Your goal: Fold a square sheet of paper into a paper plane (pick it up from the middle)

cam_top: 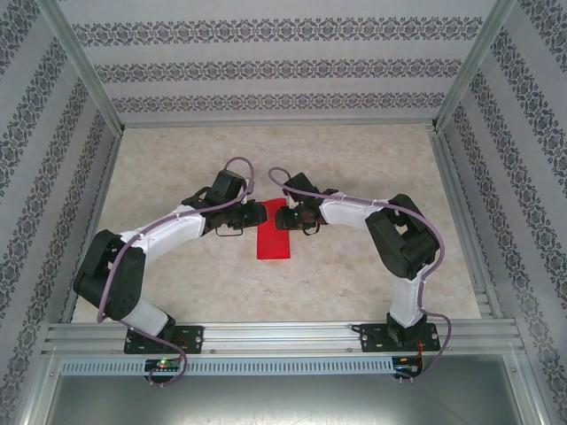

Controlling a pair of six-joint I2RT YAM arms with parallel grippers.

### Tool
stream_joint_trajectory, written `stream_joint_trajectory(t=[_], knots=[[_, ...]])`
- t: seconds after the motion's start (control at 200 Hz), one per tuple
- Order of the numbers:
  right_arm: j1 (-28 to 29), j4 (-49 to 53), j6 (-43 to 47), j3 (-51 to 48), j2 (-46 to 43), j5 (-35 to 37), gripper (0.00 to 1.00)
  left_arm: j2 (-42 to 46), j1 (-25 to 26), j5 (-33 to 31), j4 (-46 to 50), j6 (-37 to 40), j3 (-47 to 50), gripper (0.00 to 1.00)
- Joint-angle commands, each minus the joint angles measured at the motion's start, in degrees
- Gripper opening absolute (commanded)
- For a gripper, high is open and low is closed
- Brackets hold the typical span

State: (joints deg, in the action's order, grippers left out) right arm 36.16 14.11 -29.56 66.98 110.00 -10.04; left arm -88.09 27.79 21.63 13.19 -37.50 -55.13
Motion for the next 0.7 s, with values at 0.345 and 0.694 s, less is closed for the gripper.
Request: stream_joint_trajectory(t=[0.345,0.694], knots=[[0.3,1.6,-2.3,1.4,1.1,2.3,0.45,3.5,-0.4,-2.1,3.4,0.8,1.0,0.28],[0.9,3.1,-2.4,2.2,1.7,4.9,0.46,4.3,-0.8,-1.9,3.5,0.4,2.1,0.28]])
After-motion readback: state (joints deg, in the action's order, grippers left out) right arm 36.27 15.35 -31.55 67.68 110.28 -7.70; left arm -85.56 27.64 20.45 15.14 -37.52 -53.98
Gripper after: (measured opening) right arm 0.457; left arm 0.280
